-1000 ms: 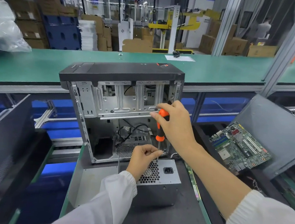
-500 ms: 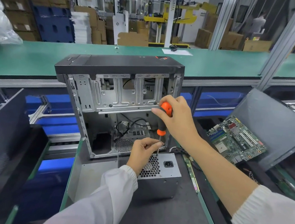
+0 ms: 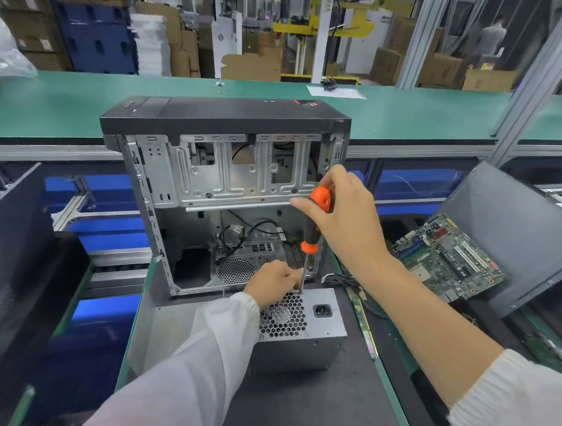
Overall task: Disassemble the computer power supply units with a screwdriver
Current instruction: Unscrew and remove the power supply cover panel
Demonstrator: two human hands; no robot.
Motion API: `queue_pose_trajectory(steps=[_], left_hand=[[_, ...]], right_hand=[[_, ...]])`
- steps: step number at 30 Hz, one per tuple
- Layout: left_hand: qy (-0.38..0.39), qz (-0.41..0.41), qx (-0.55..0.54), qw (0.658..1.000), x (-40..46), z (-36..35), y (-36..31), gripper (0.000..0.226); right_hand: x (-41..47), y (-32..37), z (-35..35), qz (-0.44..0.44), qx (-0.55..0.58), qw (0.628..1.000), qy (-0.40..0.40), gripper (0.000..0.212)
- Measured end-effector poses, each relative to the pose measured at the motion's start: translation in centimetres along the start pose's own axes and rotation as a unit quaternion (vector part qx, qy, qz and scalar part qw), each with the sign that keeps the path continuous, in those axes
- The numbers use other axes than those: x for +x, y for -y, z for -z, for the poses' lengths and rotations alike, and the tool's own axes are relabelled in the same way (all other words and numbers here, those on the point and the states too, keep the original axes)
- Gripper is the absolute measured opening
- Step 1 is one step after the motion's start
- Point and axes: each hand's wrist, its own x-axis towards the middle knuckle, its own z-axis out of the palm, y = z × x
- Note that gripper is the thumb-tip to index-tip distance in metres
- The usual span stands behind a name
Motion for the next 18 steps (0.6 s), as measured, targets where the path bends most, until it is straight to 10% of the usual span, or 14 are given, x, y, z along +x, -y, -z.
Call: queue_pose_trajectory(steps=[18], left_hand=[[0.044,0.046,0.015,0.998,0.0,-0.3,-0.6,0.062]], right_hand=[[1.2,0.3,0.9,0.043,-0.059,0.987,0.143,0.019]])
